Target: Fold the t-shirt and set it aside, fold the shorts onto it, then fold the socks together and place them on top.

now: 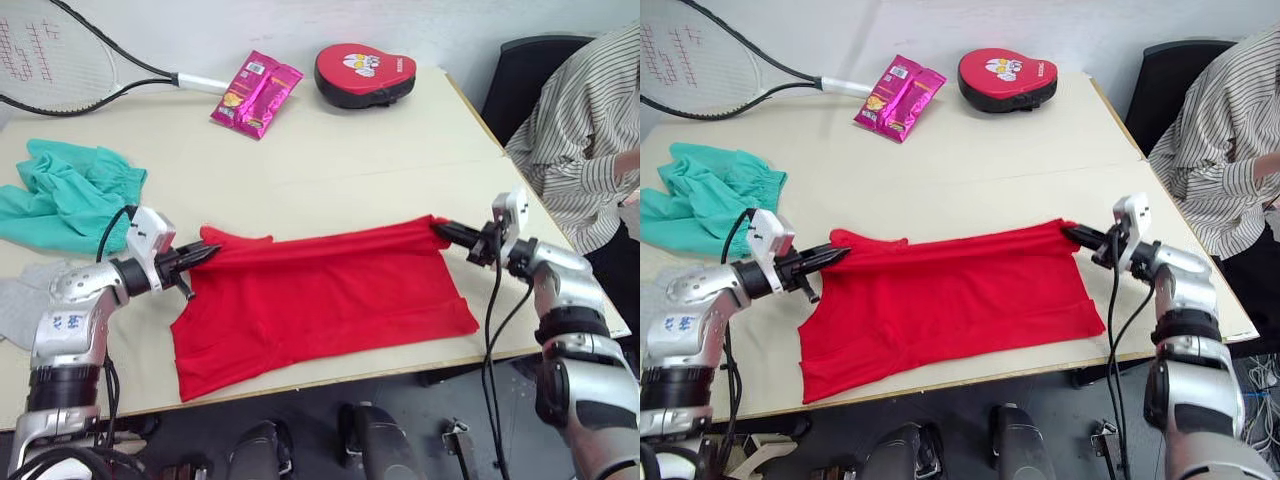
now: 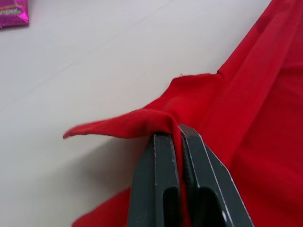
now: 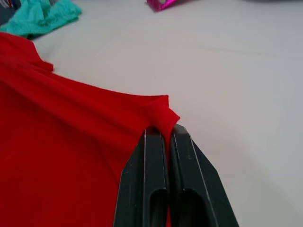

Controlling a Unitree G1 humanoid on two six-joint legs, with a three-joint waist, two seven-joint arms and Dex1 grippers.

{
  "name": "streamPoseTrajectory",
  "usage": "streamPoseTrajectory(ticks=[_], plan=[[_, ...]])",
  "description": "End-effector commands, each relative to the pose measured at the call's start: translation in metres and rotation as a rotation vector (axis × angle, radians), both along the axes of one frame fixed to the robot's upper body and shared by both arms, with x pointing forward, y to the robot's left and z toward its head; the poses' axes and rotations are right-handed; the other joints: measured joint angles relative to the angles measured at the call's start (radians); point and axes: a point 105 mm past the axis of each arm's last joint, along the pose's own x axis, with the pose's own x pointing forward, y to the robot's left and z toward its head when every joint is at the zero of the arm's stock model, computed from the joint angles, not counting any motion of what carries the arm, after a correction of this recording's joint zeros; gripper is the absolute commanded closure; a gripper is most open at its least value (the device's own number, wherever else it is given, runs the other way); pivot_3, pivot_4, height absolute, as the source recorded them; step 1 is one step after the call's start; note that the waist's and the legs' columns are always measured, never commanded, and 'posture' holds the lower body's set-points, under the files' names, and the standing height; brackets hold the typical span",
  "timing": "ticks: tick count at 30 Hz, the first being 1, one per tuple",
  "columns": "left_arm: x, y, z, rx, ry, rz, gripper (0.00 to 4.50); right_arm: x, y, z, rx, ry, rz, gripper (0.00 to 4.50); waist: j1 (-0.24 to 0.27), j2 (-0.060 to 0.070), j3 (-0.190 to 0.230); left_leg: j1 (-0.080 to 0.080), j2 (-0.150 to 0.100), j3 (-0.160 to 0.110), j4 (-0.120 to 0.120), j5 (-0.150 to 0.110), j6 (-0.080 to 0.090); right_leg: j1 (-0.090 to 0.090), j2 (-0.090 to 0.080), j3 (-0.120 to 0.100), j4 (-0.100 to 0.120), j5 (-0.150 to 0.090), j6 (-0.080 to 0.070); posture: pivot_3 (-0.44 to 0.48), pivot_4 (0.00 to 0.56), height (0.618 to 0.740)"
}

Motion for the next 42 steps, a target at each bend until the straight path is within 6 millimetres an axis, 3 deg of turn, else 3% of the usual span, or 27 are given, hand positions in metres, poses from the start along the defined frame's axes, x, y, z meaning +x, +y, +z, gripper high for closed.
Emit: streamPoseTrajectory(ticks=[1, 3, 5, 6, 10, 14, 18, 19, 22, 29, 33, 42], plan=[[-0.006, 0.01, 0.005, 0.039, -0.024, 0.053, 4.5, -0.005, -0.006, 0.002, -0.057, -0.047, -0.042, 4.47, 0.0, 0.0, 0.0, 0.002, 0.0, 0.0, 0.0, 0.0, 0.0, 0.001, 0.0, 0.0, 0.0, 0.0, 0.0, 0.0, 0.15, 0.74], [-0.008, 0.012, -0.003, 0.039, 0.006, 0.064, 4.5, -0.008, -0.008, -0.01, -0.098, -0.019, -0.063, 4.47, 0.0, 0.0, 0.0, 0.008, 0.0, 0.0, -0.002, -0.001, -0.001, 0.007, 0.0, 0.0, -0.002, -0.001, -0.001, 0.0, 0.15, 0.74], [-0.011, 0.012, -0.009, 0.041, 0.039, 0.055, 4.0, -0.011, -0.011, -0.015, -0.09, 0.027, -0.069, 4.5, 0.0, 0.0, 0.0, 0.01, 0.0, 0.0, -0.003, -0.001, -0.002, 0.008, 0.0, 0.0, -0.002, -0.001, -0.002, 0.0, 0.15, 0.74], [-0.014, 0.013, -0.01, 0.037, 0.056, 0.048, 3.79, -0.014, -0.013, -0.015, -0.117, 0.02, -0.063, 4.29, -0.001, 0.0, 0.0, 0.01, 0.0, 0.0, -0.004, -0.001, -0.002, 0.008, 0.0, 0.0, -0.002, -0.001, -0.002, 0.0, 0.15, 0.74], [-0.026, 0.018, -0.009, 0.029, 0.127, 0.001, 2.62, -0.022, -0.024, -0.007, -0.186, -0.005, -0.052, 3.19, 0.002, 0.0, 0.0, 0.01, 0.001, 0.0, -0.005, -0.002, -0.003, 0.008, 0.0, 0.0, -0.002, -0.002, -0.004, 0.0, 0.15, 0.74], [-0.037, 0.034, 0.0, 0.032, 0.205, -0.03, 1.44, -0.027, -0.039, 0.017, -0.236, -0.022, -0.028, 1.84, 0.002, 0.0, 0.0, 0.01, 0.001, 0.0, -0.005, -0.002, -0.003, 0.008, 0.0, -0.001, -0.003, -0.002, -0.004, 0.0, 0.15, 0.74], [-0.025, 0.047, 0.017, -0.055, 0.232, 0.018, 0.18, -0.023, -0.039, 0.033, -0.255, -0.008, 0.018, 0.49, 0.001, 0.0, 0.0, 0.011, 0.001, -0.001, -0.005, -0.003, -0.004, 0.008, 0.0, -0.001, -0.002, -0.003, -0.005, 0.0, 0.15, 0.74], [-0.022, 0.048, 0.021, -0.087, 0.244, 0.029, 0.04, -0.022, -0.037, 0.034, -0.263, -0.001, 0.034, 0.47, -0.001, 0.0, 0.0, 0.011, 0.001, -0.001, -0.006, -0.003, -0.005, 0.008, 0.001, -0.001, -0.002, -0.003, -0.005, 0.0, 0.15, 0.74], [-0.01, 0.048, 0.026, -0.188, 0.308, 0.053, 0.04, -0.016, -0.028, 0.032, -0.276, 0.024, 0.082, 0.47, 0.0, 0.0, 0.0, 0.011, 0.001, -0.001, -0.007, -0.003, -0.005, 0.008, 0.001, -0.001, -0.002, -0.003, -0.006, 0.0, 0.15, 0.74], [0.024, 0.043, 0.008, -0.179, 0.447, 0.153, 0.04, -0.013, -0.008, 0.01, -0.315, 0.132, 0.205, 0.47, 0.002, -0.001, 0.0, 0.011, 0.001, 0.001, -0.005, -0.003, -0.005, 0.008, 0.002, -0.001, -0.002, -0.003, -0.006, 0.0, 0.15, 0.74], [0.035, 0.032, 0.009, -0.177, 0.461, 0.137, 0.0, -0.008, -0.002, 0.009, -0.307, 0.114, 0.217, 1.36, 0.002, -0.001, 0.0, 0.01, 0.001, 0.001, -0.004, -0.003, -0.005, 0.008, 0.002, -0.001, -0.001, -0.004, -0.006, 0.0, 0.15, 0.74], [0.045, 0.03, 0.004, -0.147, 0.488, 0.157, 0.0, -0.01, 0.002, 0.015, -0.304, 0.067, 0.245, 4.47, 0.0, -0.001, 0.0, 0.011, 0.002, 0.001, -0.003, -0.003, -0.005, 0.008, 0.003, -0.001, 0.0, -0.004, -0.006, 0.0, 0.15, 0.74]])
